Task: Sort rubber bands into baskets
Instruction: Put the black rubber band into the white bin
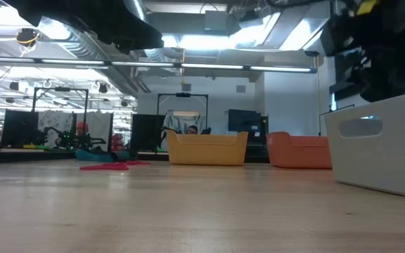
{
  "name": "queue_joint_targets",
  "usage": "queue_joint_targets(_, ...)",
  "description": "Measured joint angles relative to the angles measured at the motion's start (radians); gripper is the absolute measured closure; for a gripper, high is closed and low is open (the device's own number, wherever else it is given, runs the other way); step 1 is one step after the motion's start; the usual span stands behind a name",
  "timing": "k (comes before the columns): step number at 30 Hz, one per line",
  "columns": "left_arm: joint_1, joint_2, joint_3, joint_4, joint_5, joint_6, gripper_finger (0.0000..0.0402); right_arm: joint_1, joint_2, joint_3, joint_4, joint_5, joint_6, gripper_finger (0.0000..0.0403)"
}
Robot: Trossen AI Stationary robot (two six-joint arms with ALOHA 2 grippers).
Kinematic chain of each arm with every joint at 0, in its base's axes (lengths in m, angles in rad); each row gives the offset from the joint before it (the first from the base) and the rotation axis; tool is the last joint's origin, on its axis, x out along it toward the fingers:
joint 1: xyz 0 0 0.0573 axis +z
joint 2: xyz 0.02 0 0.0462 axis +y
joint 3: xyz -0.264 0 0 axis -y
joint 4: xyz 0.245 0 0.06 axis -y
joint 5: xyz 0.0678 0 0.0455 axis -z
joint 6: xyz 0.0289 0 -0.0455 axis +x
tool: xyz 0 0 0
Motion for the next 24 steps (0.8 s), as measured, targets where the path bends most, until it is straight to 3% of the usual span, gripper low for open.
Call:
queue_joint_targets(3, 0.0, 0.0, 0.0, -0.005, 0.0, 0.0, 0.0246, -0.001, 0.0, -0.009, -0.002, -0.003, 0.02, 0.0289)
queue_joint_targets(8, 0.0, 0.0, 0.0, -0.033, -0.05, -0.02, 0.0247, -0.015, 0.001, 0.017, -0.004, -0.119, 0.021, 0.0206)
queue_joint_targets(14, 0.028, 0.0, 0.0, -0.089, -0.136, -0.076, 0.0247, -0.059, 0.001, 0.108, -0.082, -0.146, 0.014, 0.0161)
queue_joint_targets(19, 0.102, 0.0, 0.0, -0.172, -0.16, -0.165, 0.0247, -0.082, -0.003, 0.172, -0.105, -0.035, -0.065, 0.0157)
queue_joint_targets(24, 0.187, 0.001, 0.0, -0.253, -0.242, -0.311, 0.0247, -0.082, -0.003, 0.186, -0.025, 0.223, -0.145, 0.0157)
